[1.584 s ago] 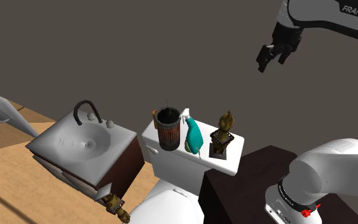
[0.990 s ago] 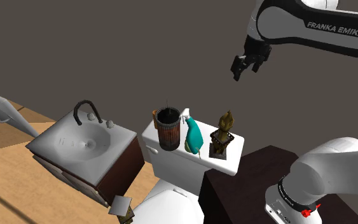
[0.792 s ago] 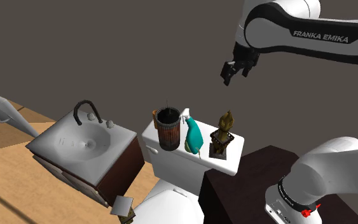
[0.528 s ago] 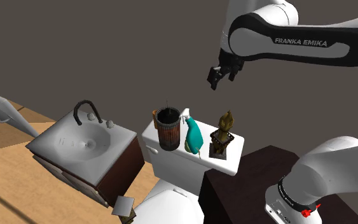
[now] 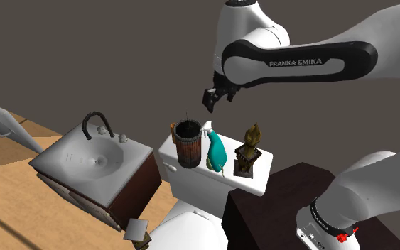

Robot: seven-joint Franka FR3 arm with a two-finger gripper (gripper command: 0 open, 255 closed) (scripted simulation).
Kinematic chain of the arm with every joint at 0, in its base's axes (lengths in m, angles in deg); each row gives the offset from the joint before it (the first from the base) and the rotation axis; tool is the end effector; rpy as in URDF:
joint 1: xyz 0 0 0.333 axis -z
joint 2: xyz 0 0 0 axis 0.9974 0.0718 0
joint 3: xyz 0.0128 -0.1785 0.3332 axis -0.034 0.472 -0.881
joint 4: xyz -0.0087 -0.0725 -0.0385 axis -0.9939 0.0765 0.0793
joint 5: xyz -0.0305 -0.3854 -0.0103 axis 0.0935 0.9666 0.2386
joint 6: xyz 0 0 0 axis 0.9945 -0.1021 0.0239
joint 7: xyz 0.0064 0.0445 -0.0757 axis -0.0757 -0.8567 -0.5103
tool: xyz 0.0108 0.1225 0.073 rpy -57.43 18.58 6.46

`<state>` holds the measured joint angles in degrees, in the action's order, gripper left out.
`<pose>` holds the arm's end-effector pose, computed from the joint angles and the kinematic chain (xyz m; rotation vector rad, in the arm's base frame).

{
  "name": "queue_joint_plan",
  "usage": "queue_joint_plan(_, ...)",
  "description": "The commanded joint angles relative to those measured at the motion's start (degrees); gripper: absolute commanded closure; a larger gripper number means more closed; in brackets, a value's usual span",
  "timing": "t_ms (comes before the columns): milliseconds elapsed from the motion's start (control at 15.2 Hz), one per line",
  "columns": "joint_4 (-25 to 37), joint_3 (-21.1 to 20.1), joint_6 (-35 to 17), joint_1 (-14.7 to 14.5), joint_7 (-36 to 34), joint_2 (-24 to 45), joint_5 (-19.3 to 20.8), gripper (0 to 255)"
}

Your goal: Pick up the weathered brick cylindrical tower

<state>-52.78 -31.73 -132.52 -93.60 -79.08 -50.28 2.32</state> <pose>0.3659 0.2381 0.5436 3.0768 0.4057 0.2353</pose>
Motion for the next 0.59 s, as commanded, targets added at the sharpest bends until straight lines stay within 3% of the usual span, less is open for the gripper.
queue_joint_plan(0,1.5,-1.7,-1.8,-0.4,-1.4,3.0,0.4,0)
queue_joint_plan(528,8.2,-8.0,-7.3,-2.0,-8.1,15.1,4.7,0)
